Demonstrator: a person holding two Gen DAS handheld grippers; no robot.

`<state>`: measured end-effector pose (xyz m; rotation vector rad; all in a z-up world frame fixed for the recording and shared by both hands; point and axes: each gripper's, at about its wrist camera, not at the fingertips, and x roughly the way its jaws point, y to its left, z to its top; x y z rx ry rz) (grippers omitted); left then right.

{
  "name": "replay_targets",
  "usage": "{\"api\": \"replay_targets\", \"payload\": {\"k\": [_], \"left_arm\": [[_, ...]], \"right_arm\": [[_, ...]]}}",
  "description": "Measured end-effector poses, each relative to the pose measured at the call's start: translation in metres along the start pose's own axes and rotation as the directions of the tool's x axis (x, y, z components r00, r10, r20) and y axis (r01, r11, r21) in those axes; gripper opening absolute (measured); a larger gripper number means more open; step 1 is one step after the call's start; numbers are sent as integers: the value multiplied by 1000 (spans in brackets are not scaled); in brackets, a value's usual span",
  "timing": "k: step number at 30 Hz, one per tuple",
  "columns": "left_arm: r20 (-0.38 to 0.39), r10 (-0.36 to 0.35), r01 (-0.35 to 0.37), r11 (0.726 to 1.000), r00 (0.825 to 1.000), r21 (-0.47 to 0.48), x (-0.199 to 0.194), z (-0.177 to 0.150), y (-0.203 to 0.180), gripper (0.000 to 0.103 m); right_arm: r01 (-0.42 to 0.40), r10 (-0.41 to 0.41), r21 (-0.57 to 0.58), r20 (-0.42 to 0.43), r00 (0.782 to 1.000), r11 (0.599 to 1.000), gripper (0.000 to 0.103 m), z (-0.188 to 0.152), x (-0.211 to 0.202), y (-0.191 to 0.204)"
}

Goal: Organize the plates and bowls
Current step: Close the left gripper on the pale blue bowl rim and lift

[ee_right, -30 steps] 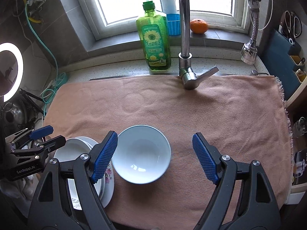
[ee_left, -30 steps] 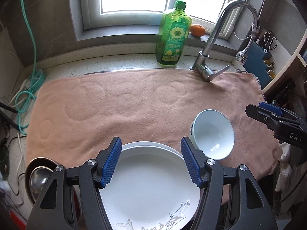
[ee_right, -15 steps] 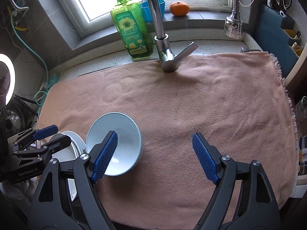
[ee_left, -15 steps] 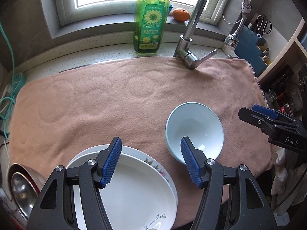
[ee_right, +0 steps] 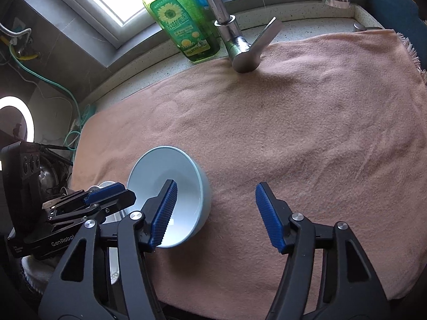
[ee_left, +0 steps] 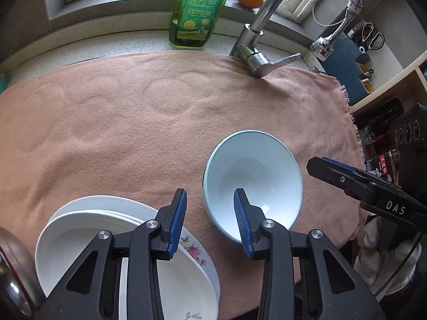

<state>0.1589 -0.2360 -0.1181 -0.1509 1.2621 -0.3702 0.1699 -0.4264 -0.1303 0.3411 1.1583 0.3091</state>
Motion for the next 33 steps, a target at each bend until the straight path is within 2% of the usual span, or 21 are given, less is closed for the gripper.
{"api": "replay_targets", "payload": {"k": [11, 16, 20, 33], "left_arm": [[-26, 2, -2, 1000, 1000, -12, 12, 1, 2, 15], [-36, -1, 1, 1000, 999, -6, 16, 1, 0, 11], [-32, 2, -2, 1000, 999, -2, 16, 2, 0, 11], [1, 19, -19, 1000, 1000, -9, 5, 1, -1, 11]], "right_arm": [[-36, 35, -1, -74, 997, 999, 30, -6, 23, -1], [-32, 29, -22, -92, 995, 999, 17, -6, 29, 4], [-32, 29, -30, -95, 995, 999, 12, -5, 30, 7], [10, -16, -104, -58, 998, 994, 12, 0, 15, 27]]}}
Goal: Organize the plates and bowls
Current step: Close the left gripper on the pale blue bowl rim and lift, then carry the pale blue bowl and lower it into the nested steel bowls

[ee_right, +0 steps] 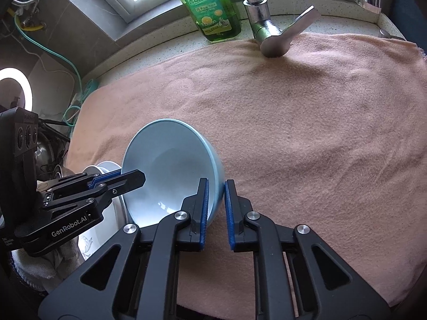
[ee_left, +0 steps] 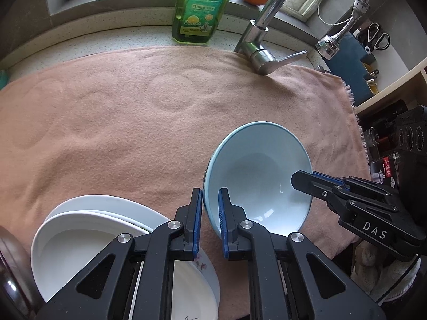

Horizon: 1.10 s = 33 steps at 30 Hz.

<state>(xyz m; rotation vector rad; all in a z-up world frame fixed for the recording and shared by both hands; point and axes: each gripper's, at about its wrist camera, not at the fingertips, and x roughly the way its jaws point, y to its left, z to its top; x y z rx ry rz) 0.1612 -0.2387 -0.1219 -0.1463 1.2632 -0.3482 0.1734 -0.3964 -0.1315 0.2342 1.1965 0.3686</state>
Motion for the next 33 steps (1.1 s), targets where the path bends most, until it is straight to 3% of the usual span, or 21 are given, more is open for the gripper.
{"api": "replay_targets", "payload": {"k": [19, 33], "left_arm": [[77, 11, -10, 1000, 997, -16, -42, -5, 7, 11], [137, -6, 11, 999, 991, -34, -90, -19, 52, 11]], "right_arm": [[-9, 11, -52, 52, 999, 999, 12, 4, -30, 35], [-15, 22, -100, 73, 997, 995, 12, 7, -36, 109]]}}
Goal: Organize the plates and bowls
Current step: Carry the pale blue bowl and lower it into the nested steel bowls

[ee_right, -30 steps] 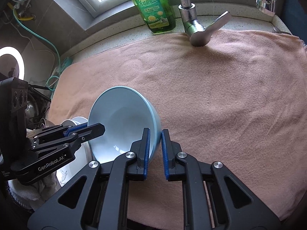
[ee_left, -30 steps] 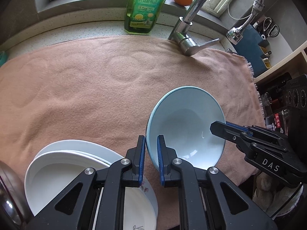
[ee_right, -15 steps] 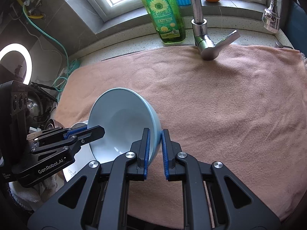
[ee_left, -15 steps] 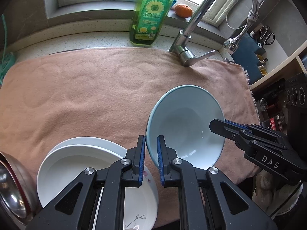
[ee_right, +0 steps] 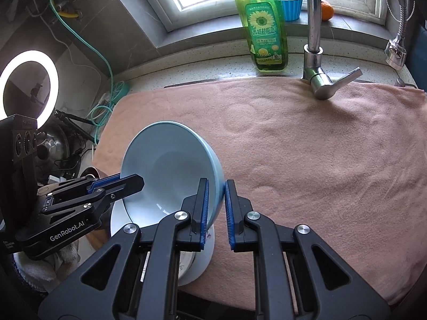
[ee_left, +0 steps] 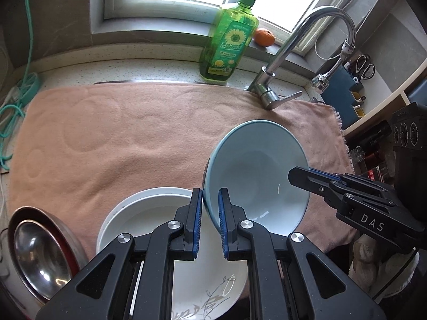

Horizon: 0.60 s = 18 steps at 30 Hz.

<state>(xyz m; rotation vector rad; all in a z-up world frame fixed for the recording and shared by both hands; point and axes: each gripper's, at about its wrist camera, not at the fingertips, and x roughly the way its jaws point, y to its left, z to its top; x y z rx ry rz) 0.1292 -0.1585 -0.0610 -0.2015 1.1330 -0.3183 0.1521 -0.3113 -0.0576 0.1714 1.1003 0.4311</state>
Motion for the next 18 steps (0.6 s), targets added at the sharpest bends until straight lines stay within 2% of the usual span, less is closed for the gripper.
{"api": "replay_targets", "payload": {"k": [8, 18], "left_arm": [[29, 21, -20, 999, 999, -30, -39, -12, 47, 11], [50, 62, -57, 993, 997, -99, -75, -29, 108, 11]], "right_arm": [[-40, 40, -62, -3, 999, 997, 12, 3, 10, 65], [-94, 86, -132, -66, 994, 987, 12, -3, 38, 134]]}}
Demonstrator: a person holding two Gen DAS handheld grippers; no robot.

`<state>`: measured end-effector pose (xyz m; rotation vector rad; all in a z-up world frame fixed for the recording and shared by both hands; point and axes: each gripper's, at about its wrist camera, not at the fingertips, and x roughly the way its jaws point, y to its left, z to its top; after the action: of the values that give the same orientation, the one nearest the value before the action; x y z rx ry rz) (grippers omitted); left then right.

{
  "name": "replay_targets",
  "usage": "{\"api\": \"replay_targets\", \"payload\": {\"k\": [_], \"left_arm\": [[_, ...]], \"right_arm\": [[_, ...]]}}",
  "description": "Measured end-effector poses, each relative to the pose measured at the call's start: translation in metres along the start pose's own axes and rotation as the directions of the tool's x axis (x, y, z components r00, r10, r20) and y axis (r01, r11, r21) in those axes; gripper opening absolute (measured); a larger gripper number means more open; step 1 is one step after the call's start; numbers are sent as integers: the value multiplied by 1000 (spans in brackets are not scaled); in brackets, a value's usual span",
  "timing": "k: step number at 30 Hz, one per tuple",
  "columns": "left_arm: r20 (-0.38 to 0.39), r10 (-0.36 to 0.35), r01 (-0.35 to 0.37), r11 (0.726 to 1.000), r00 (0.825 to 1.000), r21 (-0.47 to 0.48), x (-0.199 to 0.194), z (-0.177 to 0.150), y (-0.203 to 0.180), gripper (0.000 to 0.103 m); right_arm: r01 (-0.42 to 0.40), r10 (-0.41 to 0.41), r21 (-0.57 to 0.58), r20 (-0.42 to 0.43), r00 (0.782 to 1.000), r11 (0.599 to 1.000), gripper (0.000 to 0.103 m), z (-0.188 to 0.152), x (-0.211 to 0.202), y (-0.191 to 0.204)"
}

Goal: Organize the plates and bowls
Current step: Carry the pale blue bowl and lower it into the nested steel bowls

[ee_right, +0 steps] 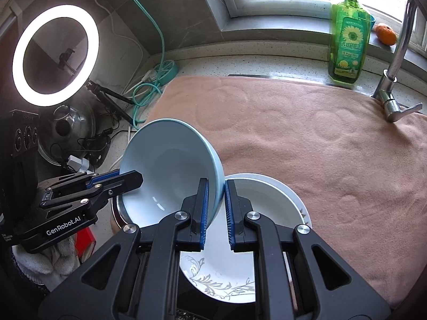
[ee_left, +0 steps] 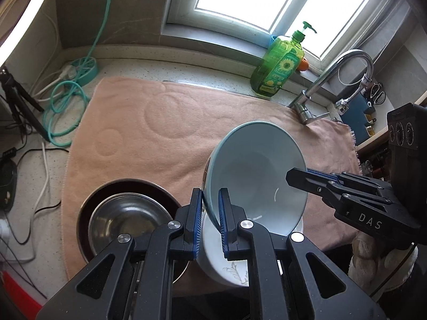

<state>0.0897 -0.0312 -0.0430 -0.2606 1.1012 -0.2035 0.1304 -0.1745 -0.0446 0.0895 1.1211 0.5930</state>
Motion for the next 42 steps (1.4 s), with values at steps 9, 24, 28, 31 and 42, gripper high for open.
{"api": "replay_targets", "payload": {"k": [9, 24, 28, 31, 42], "left_arm": [[-24, 29, -30, 998, 999, -54, -11, -14, 46, 11], [-88, 59, -69, 990, 994, -126, -12, -40, 98, 11], [-99, 60, -73, 988, 993, -136, -11, -43, 105, 11], [-107, 60, -74, 988, 992, -138, -10, -45, 109, 11], [-138, 49, -69, 988, 989, -141, -1, -47, 115, 10]], "right_arm": [[-29, 25, -57, -66, 997, 998, 12, 2, 33, 42], [-74, 61, -60, -198, 978, 995, 12, -7, 89, 76], [-78, 65, -53, -222, 973, 996, 12, -8, 98, 78], [-78, 65, -46, -238, 969, 996, 12, -9, 105, 79], [-66, 56, -32, -251, 966, 997, 13, -10, 109, 80]]}}
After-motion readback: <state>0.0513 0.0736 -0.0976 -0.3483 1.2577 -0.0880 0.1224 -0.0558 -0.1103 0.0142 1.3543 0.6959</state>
